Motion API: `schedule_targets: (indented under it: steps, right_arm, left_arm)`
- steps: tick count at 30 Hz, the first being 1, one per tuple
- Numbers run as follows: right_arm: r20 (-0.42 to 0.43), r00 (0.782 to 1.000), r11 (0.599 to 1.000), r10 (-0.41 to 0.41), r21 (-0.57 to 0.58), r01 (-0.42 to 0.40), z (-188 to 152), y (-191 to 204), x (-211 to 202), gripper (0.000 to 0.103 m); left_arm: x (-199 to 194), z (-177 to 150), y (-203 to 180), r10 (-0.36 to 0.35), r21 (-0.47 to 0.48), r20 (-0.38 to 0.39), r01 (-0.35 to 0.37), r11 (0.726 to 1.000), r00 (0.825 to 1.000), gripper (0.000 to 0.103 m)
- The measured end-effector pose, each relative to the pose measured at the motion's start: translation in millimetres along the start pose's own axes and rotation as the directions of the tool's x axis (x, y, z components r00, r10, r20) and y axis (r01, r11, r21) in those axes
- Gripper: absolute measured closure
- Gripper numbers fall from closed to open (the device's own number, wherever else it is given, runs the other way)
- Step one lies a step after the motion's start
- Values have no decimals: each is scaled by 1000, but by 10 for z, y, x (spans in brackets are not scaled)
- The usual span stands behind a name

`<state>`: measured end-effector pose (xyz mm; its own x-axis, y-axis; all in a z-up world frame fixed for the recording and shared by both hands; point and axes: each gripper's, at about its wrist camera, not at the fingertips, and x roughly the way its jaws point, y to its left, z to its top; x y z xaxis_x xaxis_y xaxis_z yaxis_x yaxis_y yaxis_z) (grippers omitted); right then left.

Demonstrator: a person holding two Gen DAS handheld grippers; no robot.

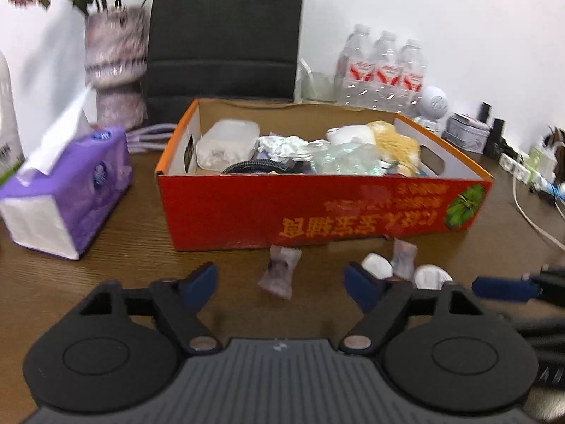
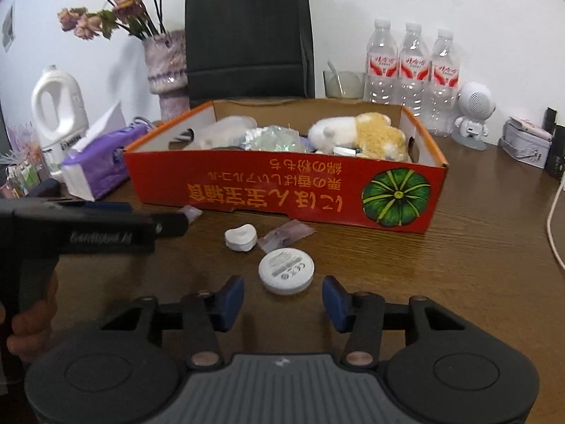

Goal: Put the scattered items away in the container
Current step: 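Grasp the white round container with the right tool while the left tool grasps a clear packet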

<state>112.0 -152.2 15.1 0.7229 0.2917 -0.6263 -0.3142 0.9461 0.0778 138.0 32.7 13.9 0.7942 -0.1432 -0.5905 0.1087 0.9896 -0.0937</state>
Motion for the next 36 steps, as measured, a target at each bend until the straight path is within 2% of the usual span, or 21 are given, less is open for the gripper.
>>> schedule_targets:
  steps: [4,9,11,15,22,28,30,32,34,36]
  right_arm:
    - [-3,1000,1000,-5,-2,5,25,-13,106,56]
    - [1,1000,1000,3,2,-3,60,-33,172,57]
    - [2,1000,1000,7,-14,-7,64,-11,187,61]
    - [14,1000,997,-13,-70,14,40,70,206,64]
    - [33,999,998,-2,-61,4,14,57,203,65]
    - [84,996,1000,12,-14,-11,13,-10,97,66]
    - [136,991,1000,10,-15,-8,17,0,-14,65]
    - [194,981,1000,5,-23,0,7,34,-161,65]
    - [249,969,1000,0,-22,6,-31,55,-324,65]
    - [282,959,1000,12,1,-13,-84,48,-466,65]
  left_arm:
    - [123,-2,56,-2,-53,-20,1,999,1000,55]
    - [164,0,38,-7,-51,-13,7,999,1000,76]
    - [166,-23,23,7,-41,-2,-7,999,1000,86]
    - [149,-38,34,-4,-40,-1,4,999,1000,88]
    - [76,-74,-10,17,-21,13,-17,1000,1000,91]
    - [-138,-88,-72,68,-5,94,-68,998,993,93]
    - [-289,-129,-136,135,-8,135,-135,991,982,93]
    - [-502,-228,-227,194,-11,202,-196,980,960,93]
    - [-699,-335,-293,207,-44,236,-202,978,950,93]
    - [-842,-420,-367,198,-33,268,-196,980,943,93]
